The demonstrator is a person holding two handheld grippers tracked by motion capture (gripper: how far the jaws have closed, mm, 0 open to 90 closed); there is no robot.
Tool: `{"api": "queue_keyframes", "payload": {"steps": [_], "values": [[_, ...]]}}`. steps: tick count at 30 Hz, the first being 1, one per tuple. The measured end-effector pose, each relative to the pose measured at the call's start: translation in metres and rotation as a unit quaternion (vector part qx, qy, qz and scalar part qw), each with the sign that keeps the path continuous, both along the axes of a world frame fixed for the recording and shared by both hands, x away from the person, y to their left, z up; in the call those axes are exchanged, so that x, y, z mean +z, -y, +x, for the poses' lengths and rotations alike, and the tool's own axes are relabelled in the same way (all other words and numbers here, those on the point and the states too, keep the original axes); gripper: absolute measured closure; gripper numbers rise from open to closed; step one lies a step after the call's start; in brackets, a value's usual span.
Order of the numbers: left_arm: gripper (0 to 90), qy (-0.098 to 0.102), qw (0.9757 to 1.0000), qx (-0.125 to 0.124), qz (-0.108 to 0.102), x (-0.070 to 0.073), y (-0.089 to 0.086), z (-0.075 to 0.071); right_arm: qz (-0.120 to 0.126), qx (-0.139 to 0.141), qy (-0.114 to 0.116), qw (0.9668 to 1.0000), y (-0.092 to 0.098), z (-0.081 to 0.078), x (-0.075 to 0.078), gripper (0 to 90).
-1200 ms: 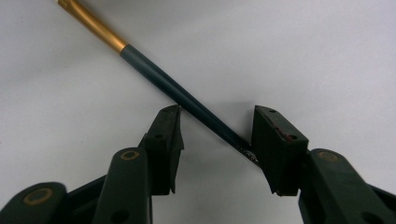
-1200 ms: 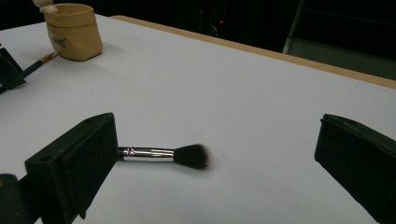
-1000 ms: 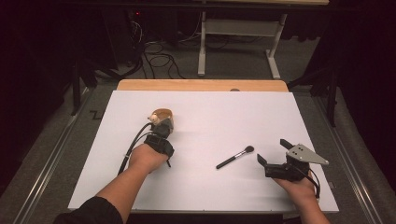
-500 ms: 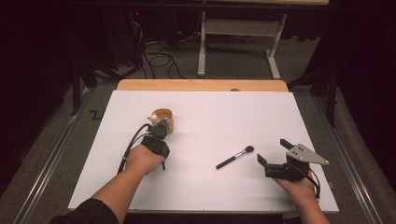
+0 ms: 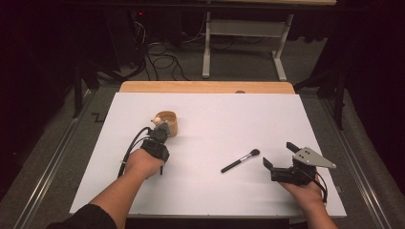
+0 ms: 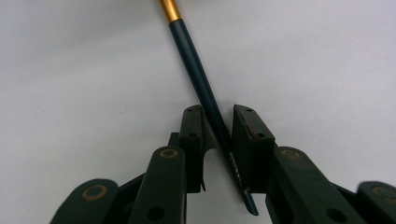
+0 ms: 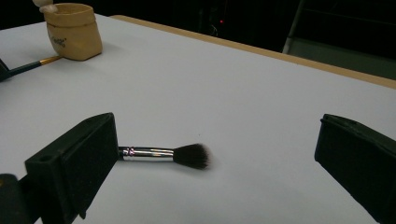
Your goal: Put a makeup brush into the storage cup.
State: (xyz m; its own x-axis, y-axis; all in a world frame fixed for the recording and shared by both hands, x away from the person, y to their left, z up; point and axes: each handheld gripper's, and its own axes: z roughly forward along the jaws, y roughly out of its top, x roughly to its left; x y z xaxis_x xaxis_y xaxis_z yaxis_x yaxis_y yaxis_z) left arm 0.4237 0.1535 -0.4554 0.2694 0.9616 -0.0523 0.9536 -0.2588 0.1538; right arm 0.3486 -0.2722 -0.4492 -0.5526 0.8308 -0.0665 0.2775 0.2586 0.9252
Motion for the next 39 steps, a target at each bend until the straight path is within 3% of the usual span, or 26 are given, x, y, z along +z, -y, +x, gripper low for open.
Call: {"api": "queue_keyframes", "payload": {"steps": [14, 29, 39], "values": [[82.9, -0.002, 1.0, -0.003, -0.003, -0.0003, -0.0074, -0.0012, 0.0, 0.0, 0.0, 1.0, 0.0002, 0.0002, -0.0003, 0.6], [83.3, -0.001, 0.9998, -0.015, -0.009, -0.0004, -0.0092, -0.0018, 0.001, 0.003, -0.001, 1.0, 0.0004, 0.0006, -0.0007, 0.6], [83.8, 0.018, 0.999, -0.036, -0.019, 0.0035, -0.0087, -0.0044, 0.001, 0.002, -0.002, 1.0, 0.0004, 0.0007, -0.0008, 0.6]]}}
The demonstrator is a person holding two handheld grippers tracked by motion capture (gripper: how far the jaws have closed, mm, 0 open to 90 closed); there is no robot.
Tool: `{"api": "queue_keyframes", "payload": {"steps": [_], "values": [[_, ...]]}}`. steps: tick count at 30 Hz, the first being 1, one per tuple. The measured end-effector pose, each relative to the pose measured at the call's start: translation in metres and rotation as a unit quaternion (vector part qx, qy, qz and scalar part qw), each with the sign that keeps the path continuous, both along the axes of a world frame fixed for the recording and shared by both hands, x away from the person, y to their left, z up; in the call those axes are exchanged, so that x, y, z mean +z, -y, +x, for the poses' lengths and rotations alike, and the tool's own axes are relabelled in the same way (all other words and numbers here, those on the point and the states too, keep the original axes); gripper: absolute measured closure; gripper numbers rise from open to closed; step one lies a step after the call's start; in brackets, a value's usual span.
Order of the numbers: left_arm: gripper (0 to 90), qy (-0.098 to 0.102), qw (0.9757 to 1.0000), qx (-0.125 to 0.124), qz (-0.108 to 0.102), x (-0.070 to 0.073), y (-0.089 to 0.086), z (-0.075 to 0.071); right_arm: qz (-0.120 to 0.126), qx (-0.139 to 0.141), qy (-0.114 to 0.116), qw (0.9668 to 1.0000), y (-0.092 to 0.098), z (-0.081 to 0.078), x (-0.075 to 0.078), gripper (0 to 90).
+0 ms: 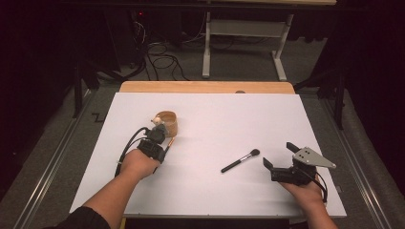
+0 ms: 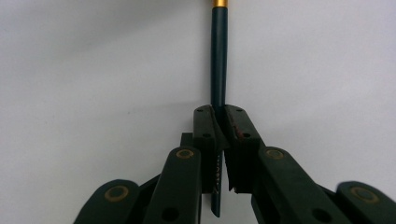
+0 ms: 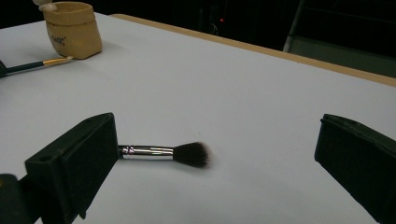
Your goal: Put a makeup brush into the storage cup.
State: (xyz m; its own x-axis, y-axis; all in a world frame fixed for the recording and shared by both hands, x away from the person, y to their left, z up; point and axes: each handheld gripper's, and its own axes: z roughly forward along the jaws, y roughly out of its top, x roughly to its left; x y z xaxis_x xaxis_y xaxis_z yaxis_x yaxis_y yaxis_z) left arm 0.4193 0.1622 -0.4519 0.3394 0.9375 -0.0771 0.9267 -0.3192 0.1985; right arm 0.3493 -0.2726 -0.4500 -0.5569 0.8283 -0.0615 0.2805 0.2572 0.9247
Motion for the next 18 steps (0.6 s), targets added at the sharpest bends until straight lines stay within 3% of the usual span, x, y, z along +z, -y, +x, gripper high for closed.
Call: {"api": "queue_keyframes", "payload": {"steps": [5, 18], "values": [[83.8, 0.002, 0.9999, -0.01, -0.013, 0.0025, -0.0015, -0.0022, -0.001, 0.0, 0.0, 1.0, -0.0002, 0.0, -0.0001, 0.6], [83.7, 0.007, 0.9997, -0.019, -0.015, 0.0052, -0.0042, -0.0097, -0.002, -0.002, 0.001, 1.0, -0.0003, -0.0004, 0.0002, 0.5]]}}
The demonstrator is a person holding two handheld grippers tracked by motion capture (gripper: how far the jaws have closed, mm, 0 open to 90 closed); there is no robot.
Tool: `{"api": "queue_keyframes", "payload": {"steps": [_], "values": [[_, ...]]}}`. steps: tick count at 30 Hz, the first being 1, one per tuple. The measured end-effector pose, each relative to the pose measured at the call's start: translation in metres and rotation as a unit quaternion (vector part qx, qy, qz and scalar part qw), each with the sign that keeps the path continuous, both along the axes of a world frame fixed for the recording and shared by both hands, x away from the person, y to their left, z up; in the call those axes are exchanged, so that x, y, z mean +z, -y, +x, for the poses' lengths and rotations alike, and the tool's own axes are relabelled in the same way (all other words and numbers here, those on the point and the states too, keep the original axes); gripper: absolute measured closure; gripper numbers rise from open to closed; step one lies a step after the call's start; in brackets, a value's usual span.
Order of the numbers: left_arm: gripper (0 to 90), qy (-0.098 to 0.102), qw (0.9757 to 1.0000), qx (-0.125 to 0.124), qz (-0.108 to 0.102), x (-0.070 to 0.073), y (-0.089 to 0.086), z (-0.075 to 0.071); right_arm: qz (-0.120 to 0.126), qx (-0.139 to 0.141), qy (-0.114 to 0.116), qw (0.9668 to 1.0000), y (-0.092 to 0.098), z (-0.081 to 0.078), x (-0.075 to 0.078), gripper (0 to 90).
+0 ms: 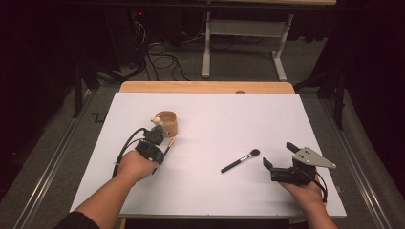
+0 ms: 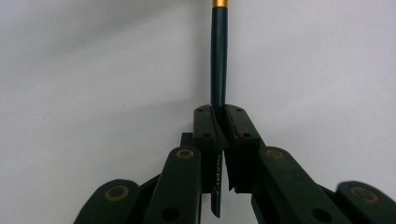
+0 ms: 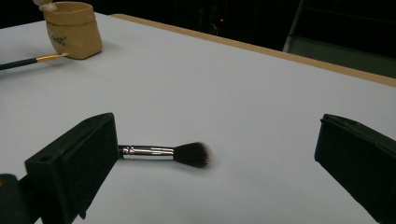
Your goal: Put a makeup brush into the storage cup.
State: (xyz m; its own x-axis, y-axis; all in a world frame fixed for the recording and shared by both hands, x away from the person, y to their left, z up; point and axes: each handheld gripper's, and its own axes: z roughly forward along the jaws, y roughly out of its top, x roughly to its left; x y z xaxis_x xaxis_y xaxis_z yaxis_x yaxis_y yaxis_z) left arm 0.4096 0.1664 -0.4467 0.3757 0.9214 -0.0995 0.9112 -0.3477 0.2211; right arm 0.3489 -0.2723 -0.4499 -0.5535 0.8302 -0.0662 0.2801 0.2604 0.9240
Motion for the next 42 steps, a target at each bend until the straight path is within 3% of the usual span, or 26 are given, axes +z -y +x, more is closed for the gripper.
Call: {"api": "queue_keyframes", "payload": {"steps": [18, 28, 36, 42], "values": [[83.7, 0.033, 0.9989, -0.001, -0.034, 0.007, -0.01, -0.013, 0.0, 0.0, 0.0, 1.0, 0.0, 0.0, 0.0, 0.6], [83.7, 0.066, 0.9967, 0.002, -0.049, 0.005, -0.015, -0.022, -0.003, 0.002, 0.001, 1.0, 0.0, 0.0, -0.001, 0.6], [83.7, 0.084, 0.9951, -0.009, -0.05, 0.005, -0.015, -0.028, -0.001, 0.0, -0.001, 1.0, -0.001, 0.0, -0.001, 0.6], [83.7, 0.099, 0.9932, 0.008, -0.061, 0.002, -0.02, -0.03, -0.001, 0.0, -0.001, 1.0, -0.001, 0.0, -0.001, 0.6]]}}
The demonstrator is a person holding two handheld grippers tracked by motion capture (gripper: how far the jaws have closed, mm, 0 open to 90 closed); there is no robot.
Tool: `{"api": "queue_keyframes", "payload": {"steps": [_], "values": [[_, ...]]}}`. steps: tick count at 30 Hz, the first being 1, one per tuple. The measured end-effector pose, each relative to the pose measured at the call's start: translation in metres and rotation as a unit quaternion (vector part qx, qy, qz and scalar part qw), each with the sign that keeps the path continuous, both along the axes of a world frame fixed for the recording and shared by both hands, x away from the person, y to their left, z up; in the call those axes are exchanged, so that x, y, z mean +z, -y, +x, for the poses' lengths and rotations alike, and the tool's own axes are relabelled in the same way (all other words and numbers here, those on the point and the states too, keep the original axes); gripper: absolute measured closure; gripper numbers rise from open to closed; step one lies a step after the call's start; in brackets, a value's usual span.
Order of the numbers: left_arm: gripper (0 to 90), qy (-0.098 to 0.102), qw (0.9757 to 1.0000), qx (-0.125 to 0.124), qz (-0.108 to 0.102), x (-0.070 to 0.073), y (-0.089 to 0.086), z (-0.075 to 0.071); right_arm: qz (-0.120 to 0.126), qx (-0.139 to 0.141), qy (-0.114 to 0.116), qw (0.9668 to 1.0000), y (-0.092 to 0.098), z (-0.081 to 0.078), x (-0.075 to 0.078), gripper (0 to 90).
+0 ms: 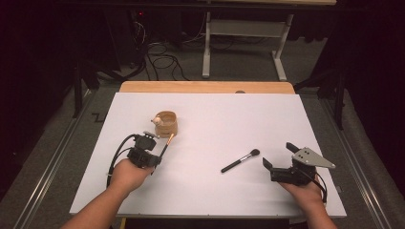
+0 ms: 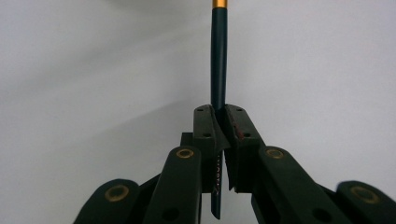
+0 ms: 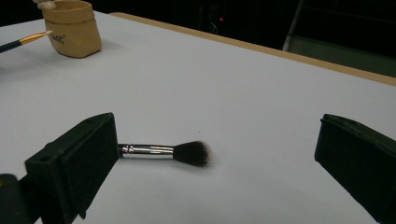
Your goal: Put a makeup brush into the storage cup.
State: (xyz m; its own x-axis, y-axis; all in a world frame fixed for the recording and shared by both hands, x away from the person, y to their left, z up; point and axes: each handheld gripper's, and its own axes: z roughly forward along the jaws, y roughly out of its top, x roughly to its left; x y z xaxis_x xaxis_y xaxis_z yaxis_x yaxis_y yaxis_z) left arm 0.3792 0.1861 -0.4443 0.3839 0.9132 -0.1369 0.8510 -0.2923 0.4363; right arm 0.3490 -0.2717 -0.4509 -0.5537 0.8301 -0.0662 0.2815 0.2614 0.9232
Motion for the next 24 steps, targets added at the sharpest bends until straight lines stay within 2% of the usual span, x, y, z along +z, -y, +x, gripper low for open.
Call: {"api": "queue_keyframes", "payload": {"steps": [8, 15, 20, 24], "values": [[83.7, 0.022, 0.9994, 0.024, -0.015, -0.001, -0.009, -0.003, -0.001, 0.0, 0.0, 1.0, 0.0, 0.0, 0.0, 0.6], [83.8, 0.047, 0.9982, 0.029, -0.02, -0.002, -0.013, -0.007, -0.002, 0.001, 0.001, 1.0, 0.0, 0.0, 0.0, 0.6], [83.8, 0.081, 0.9963, 0.021, -0.019, -0.004, -0.012, -0.011, -0.004, 0.001, 0.001, 1.0, 0.0, 0.001, -0.001, 0.6], [83.8, 0.102, 0.9942, 0.02, -0.026, -0.005, -0.012, -0.013, -0.004, 0.0, -0.001, 1.0, 0.0, 0.001, -0.001, 0.6]]}}
